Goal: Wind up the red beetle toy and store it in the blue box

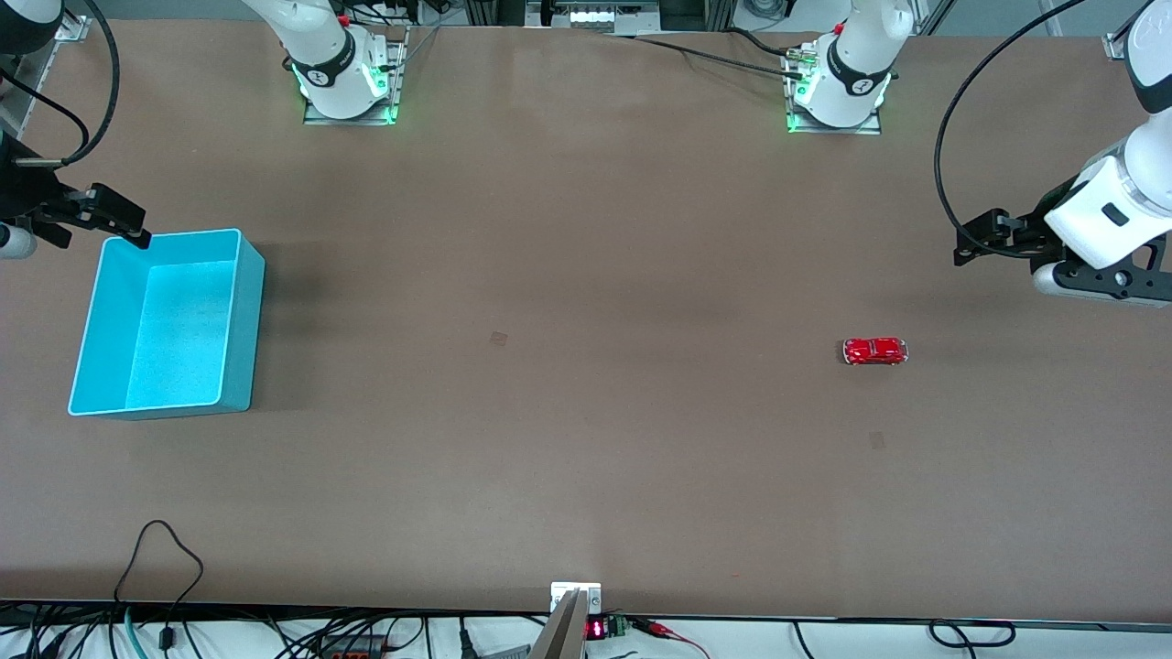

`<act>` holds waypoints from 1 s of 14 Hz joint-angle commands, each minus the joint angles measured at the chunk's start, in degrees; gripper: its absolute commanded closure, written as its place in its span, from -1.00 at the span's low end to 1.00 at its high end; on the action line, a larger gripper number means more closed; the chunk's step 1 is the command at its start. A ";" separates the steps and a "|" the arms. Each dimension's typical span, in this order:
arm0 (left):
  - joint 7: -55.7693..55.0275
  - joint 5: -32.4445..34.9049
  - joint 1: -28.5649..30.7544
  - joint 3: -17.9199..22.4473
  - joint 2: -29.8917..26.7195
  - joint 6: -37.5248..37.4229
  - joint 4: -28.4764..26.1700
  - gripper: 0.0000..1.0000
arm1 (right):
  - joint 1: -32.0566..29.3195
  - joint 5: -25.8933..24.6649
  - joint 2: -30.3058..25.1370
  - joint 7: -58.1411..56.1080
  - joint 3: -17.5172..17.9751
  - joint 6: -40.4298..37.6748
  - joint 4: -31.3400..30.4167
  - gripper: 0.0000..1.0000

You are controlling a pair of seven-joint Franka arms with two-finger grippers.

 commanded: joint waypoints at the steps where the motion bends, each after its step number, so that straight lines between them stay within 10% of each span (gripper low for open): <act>1: 0.45 -0.62 -0.80 0.24 0.53 -5.19 2.26 -1.00 | 0.02 -0.71 -0.17 -0.38 0.21 -0.48 0.45 -1.00; 8: 20.18 -0.27 0.07 -0.29 3.77 -6.45 1.48 -1.00 | 0.02 -0.71 -0.09 -0.38 0.21 -0.48 0.45 -1.00; 14: 53.93 4.66 1.74 -0.38 6.50 13.20 -10.45 -1.00 | 0.02 -0.71 -0.09 -0.38 0.21 -0.48 0.45 -1.00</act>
